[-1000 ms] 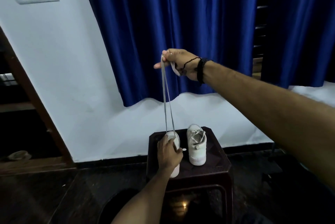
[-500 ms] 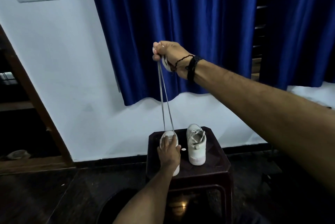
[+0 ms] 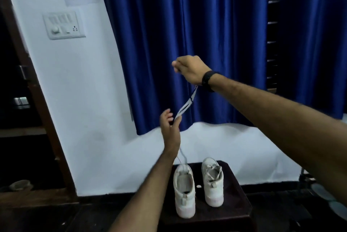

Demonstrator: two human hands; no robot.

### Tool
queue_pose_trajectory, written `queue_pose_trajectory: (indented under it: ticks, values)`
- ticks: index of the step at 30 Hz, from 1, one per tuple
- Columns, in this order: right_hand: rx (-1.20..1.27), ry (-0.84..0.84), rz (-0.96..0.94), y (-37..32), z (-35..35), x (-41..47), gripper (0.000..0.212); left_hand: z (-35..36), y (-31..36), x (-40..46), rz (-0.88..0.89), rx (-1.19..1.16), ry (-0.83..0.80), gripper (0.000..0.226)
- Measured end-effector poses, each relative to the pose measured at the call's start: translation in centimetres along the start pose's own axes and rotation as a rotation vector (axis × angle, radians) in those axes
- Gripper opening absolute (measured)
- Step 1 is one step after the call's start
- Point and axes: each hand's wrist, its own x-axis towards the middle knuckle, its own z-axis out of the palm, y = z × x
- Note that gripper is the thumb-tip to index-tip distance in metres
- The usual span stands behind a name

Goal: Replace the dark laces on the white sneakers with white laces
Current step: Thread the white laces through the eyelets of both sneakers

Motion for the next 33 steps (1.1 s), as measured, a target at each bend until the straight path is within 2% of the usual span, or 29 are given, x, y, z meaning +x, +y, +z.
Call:
queue_pose_trajectory:
  ticks: [3,5,9,12,16,21,26,30,33]
  values:
    - [0.359,0.137,0.008,-2.0,-2.2,1.6,0.036,1.1,5.6,1.4,0.042,-0.078,-0.267,0.031]
    - [0.611,0.167,0.043,-3.4,-3.8,2.6,0.035,1.9,8.3,1.7,0.078,-0.125,-0.356,0.029]
    - [0.890,0.144,0.077,-4.9,-5.5,3.4,0.033,3.7,13.0,3.0,0.137,-0.136,-0.335,0.032]
    - [0.977,0.134,0.091,-5.2,-5.0,3.0,0.032,4.9,16.0,4.0,0.187,-0.215,-0.300,0.022]
    - [0.914,0.171,0.101,-4.9,-4.8,2.5,0.033,5.0,17.8,4.4,0.214,-0.207,-0.199,0.020]
    - [0.875,0.175,0.029,-4.5,-4.5,2.6,0.036,5.2,18.3,4.5,0.201,-0.214,-0.207,0.022]
    - [0.809,0.204,0.111,-4.3,-4.3,2.6,0.044,5.5,18.6,4.8,0.119,-0.256,-0.187,0.023]
    - [0.721,0.154,0.295,-3.7,-4.7,1.6,0.061,5.2,18.3,5.3,0.081,-0.314,-0.186,0.022]
    - [0.624,0.017,0.265,-1.8,-3.2,-0.7,0.055,4.8,18.6,6.0,0.033,-0.375,-0.089,0.025]
